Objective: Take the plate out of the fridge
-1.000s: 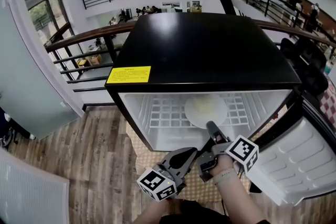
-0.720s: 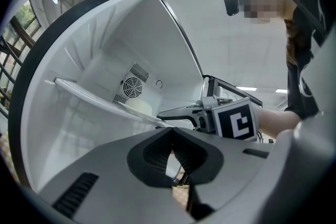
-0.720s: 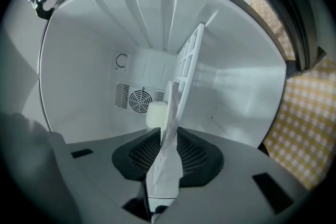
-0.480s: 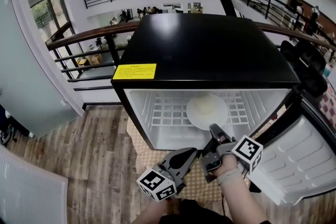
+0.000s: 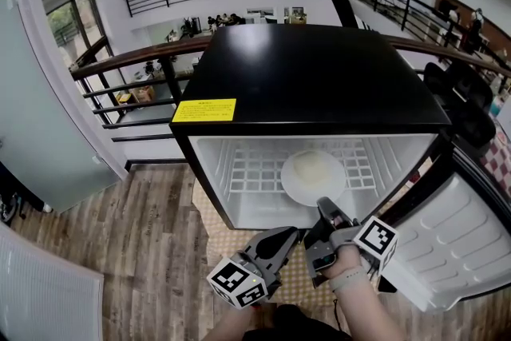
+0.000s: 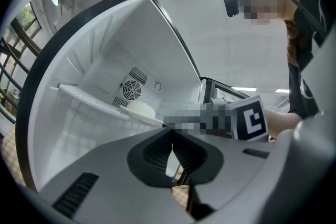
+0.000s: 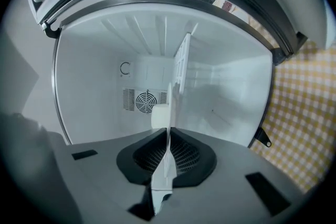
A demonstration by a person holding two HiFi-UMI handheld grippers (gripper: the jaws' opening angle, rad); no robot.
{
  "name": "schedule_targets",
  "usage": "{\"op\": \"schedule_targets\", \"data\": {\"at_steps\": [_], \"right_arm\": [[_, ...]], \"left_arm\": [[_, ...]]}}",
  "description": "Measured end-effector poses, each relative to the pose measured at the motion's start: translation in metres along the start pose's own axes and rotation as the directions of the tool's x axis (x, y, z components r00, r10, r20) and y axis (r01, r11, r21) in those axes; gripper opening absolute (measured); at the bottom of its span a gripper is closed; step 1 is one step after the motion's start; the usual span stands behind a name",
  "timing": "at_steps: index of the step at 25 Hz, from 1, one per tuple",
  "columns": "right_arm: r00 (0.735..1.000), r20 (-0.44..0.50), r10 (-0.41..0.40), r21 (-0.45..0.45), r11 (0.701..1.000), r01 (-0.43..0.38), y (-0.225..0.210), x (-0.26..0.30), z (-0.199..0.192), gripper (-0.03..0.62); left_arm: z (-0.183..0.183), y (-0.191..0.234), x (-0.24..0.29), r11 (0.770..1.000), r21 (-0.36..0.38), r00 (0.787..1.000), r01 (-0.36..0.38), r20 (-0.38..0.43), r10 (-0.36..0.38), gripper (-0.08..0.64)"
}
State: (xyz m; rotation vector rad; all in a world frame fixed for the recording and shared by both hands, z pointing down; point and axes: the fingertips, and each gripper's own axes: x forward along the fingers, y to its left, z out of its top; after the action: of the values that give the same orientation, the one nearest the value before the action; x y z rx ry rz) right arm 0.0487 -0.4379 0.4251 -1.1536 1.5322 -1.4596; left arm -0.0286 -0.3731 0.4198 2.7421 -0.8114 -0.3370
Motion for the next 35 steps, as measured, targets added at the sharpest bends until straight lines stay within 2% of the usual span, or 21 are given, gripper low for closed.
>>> {"op": "schedule_targets", "data": {"at_steps": [4, 14, 26, 35], "right_arm": [[1.000, 0.012, 0.013, -0.018, 1.000, -0.012, -0.001, 0.001, 0.003, 0.049], [1.000, 0.008, 0.021, 0.050, 0.999, -0.022, -0.006, 0.011, 0.005, 0.052], [0.999, 0.006, 0.040, 0.046, 0.998, -0.040, -0.003, 0.019, 0.007, 0.054], [1.000, 0.007, 0.030, 0.092, 0.995, -0.031, -0.008, 0.017, 0.003, 0.051]], "left_arm": [[-0.001, 0.000, 0.001, 1.000, 0.000, 1.000, -0.004, 0.003, 0.004, 0.009], [-0.001, 0.000, 0.003, 1.000, -0.002, 1.000, -0.013, -0.002, 0.013, 0.009], [0.000, 0.005, 0.003, 0.999, -0.008, 1.000, -0.031, 0.002, 0.031, 0.009], [0.000, 0.010, 0.000, 0.999, -0.012, 0.999, -0.046, -0.002, 0.046, 0.009]]}}
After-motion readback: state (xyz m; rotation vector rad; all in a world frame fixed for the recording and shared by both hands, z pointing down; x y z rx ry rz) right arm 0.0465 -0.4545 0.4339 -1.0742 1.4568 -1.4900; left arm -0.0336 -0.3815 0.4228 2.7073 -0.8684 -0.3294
